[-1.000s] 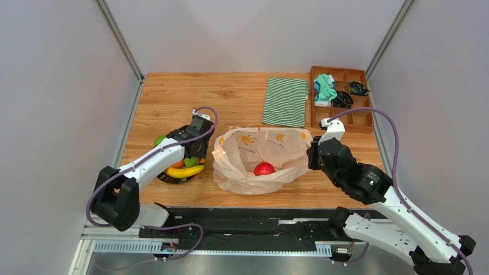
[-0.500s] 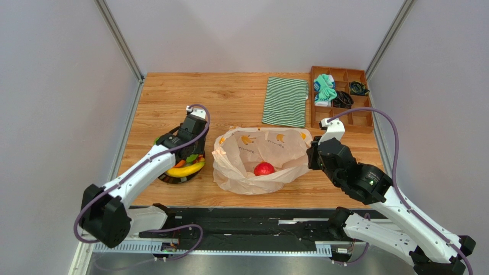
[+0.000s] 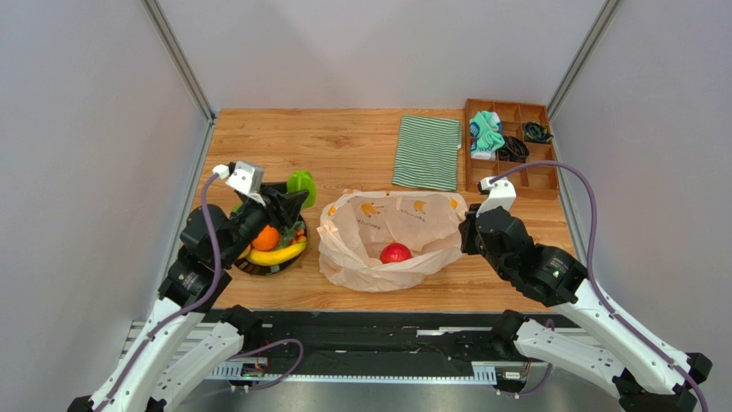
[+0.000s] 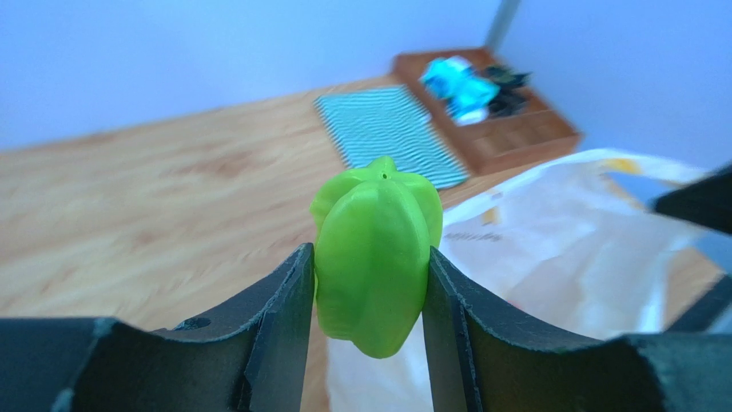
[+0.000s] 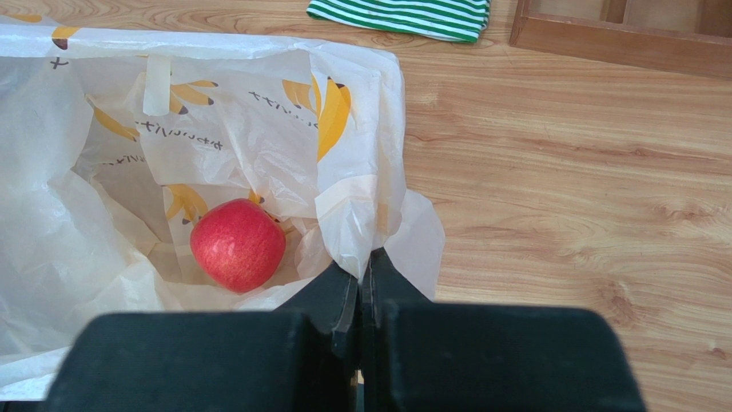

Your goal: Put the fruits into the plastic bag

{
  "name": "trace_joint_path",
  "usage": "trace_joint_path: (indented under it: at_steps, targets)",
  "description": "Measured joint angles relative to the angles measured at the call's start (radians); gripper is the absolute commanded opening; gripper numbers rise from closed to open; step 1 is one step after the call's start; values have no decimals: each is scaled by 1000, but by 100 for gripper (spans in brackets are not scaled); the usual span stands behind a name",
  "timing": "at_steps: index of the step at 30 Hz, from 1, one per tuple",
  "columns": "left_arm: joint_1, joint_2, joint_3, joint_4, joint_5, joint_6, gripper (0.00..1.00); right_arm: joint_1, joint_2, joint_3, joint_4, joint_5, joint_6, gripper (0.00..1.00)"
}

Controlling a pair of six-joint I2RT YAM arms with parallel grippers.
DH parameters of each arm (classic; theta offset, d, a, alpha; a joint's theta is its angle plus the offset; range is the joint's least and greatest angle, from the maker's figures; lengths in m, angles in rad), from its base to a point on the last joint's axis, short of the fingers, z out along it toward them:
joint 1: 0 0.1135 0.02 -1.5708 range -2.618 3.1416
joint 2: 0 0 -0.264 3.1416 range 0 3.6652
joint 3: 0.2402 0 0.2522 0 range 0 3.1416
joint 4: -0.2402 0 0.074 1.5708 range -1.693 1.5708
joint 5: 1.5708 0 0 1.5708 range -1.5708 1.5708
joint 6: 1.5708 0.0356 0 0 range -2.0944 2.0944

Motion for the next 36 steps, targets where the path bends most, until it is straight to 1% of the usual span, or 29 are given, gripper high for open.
trace_joint_path:
  at_steps: [2,3,4,5,7,10,12,14,17,19,21,25,31,33,34,35,36]
  targets:
    - [-21,27,49,59,88,-3,45,0,0,-1,1,-1,0,0]
    - [-43,46,69,80,109,-3,45,0,0,-3,2,-1,0,0]
    - [-85,97,111,115,135,1,45,0,0,-5,2,-2,0,0]
    - [-124,110,120,126,141,2,45,0,0,-6,2,-2,0,0]
    - [-250,183,164,145,141,26,45,0,0,-9,3,-3,0,0]
    - [-461,334,243,179,137,80,46,0,-1,-10,3,-6,0,0]
    - [-542,439,288,181,133,115,46,0,-2,-11,4,-7,0,0]
    - [-586,558,335,168,120,142,46,0,-3,-11,4,-8,0,0]
    - [-597,692,347,124,80,156,46,0,-11,-11,4,-7,0,0]
    - [-597,743,345,81,59,156,47,0,-18,-12,4,-7,0,0]
    - [-595,765,326,63,38,151,47,0,-26,-16,4,-6,0,0]
    - [-595,774,251,77,15,131,48,0,-31,-17,5,-6,0,0]
    - [-596,866,217,121,-11,74,55,0,-31,-37,15,-8,0,0]
    - [-596,896,217,134,-17,51,61,0,-34,-42,15,-8,0,0]
    - [-596,909,217,138,-18,40,66,0,-37,-44,15,-8,0,0]
    - [-596,919,217,142,-19,31,73,0,-40,-45,15,-8,0,0]
    - [-596,931,217,148,-21,18,75,0,-42,-45,15,-8,0,0]
